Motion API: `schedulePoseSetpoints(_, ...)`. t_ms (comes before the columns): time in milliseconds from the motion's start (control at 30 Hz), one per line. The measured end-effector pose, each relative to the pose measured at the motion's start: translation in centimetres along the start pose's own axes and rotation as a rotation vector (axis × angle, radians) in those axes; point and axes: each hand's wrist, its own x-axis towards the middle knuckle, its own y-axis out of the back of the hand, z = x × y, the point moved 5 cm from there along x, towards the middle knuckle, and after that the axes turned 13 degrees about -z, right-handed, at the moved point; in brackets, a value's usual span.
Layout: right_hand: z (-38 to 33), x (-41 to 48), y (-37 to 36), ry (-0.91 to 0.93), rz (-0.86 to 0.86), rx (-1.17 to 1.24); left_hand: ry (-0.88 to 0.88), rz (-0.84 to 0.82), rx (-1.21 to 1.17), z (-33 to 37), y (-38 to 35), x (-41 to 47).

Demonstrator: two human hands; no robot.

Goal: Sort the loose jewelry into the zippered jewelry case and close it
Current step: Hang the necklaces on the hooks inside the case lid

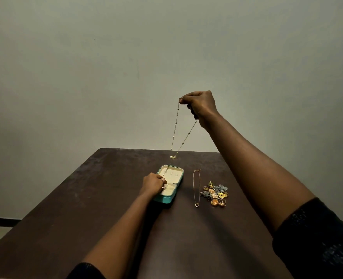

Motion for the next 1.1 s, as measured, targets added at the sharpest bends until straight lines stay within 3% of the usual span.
schedulePoseSetpoints(133,0.5,-0.3,-0.2,-0.007,-0.015,-0.039,0.14,0.021,-0.183,-1.2,0.0,-0.2)
schedulePoseSetpoints(300,-0.3,0.0,1.1,0.026,0.119,0.029,0.222,0.061,-0.211,-2.6,0.0,0.2)
schedulePoseSetpoints(567,-0.4,0.5,0.3,-0.027,-0.035,0.04,0.255,0.075,0.089,-2.4,0.3,0.0)
schedulePoseSetpoints(767,0.2,0.4,0.1,-0.068,-0.072,0.035,0.238,-0.008,0.201,-2.7,0.4,0.8)
schedulePoseSetpoints(900,0.4,0.2,-0.3,-0.1,-0.139,0.008,0.008,0.036,0.126,0.6,1.0,-0.5)
schedulePoseSetpoints(1033,0.4,0.2,-1.0,-0.128,-0.18,0.0,-0.33,0.006,-0.44,6.3,0.7,-3.0)
schedulePoseSetpoints(1100,0.4,0.3,-1.2,-0.133,-0.188,-0.013,-0.425,-0.029,-0.565,8.4,0.7,-3.2)
